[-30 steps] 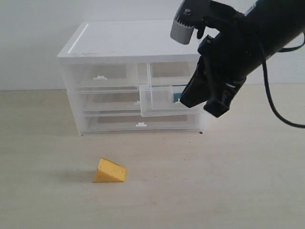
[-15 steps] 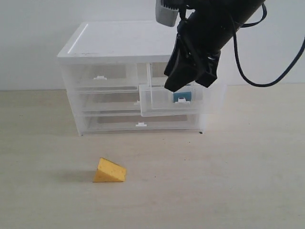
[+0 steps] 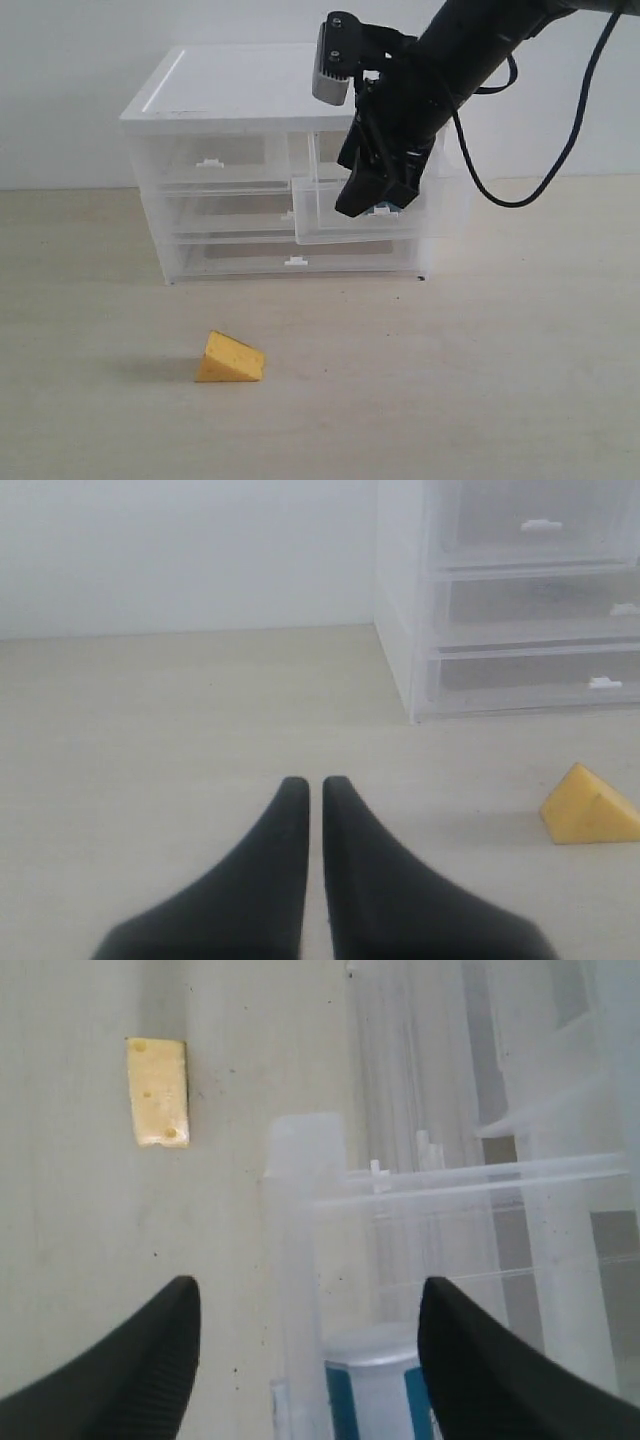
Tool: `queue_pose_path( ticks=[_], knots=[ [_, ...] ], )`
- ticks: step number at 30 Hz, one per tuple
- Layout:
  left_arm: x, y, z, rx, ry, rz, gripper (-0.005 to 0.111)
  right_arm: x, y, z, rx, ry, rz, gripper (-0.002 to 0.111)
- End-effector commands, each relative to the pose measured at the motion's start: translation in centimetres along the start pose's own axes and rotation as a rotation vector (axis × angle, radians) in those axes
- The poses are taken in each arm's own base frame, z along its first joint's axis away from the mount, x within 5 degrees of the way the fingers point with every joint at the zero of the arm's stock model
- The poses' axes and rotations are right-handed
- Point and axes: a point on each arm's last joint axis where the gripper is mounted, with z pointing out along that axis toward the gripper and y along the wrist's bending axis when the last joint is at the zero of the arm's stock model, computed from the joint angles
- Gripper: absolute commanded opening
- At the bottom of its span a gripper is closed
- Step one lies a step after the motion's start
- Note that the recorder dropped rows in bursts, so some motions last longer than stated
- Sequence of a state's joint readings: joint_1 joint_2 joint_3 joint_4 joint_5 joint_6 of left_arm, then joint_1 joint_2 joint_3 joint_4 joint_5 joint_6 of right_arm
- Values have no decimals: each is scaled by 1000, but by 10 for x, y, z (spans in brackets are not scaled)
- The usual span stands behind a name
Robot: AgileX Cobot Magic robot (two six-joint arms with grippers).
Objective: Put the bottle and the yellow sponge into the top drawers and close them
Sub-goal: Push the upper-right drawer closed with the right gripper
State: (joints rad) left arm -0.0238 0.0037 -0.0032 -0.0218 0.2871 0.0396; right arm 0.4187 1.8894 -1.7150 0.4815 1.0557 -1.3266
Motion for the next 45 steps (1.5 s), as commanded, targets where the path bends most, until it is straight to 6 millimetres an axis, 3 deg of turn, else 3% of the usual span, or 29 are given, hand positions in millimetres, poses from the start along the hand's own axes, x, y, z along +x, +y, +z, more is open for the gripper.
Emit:
queue_pose_path(
  ticks=[1, 4, 8, 10, 28, 31, 39, 45],
  knots=[
    [1, 0, 0, -1, -3, -13, 4, -1, -5, 2, 44, -9, -17, 55],
    [1, 0, 0, -1, -3, -13, 4, -1, -7, 2, 60, -13, -25, 39],
    [1, 0, 0, -1, -3, -13, 4, 0, -9, 1, 81, 3, -57, 9],
    [1, 0, 0, -1, -3, -13, 4, 0, -9, 1, 83, 3, -71, 0],
    [1, 0, 0, -1, -3, -13, 4, -4, -27, -2, 290, -29, -156, 0],
    [1, 0, 0, -1, -3, -13, 4, -4, -29, -3, 314, -19, -167, 9],
    [1, 0, 0, -1, -3, -13, 4, 1, -38, 10, 366, -25, -113, 58],
    [1, 0, 0, -1, -3, -13, 4, -2, -39, 4, 391, -46, -64, 62]
  ],
)
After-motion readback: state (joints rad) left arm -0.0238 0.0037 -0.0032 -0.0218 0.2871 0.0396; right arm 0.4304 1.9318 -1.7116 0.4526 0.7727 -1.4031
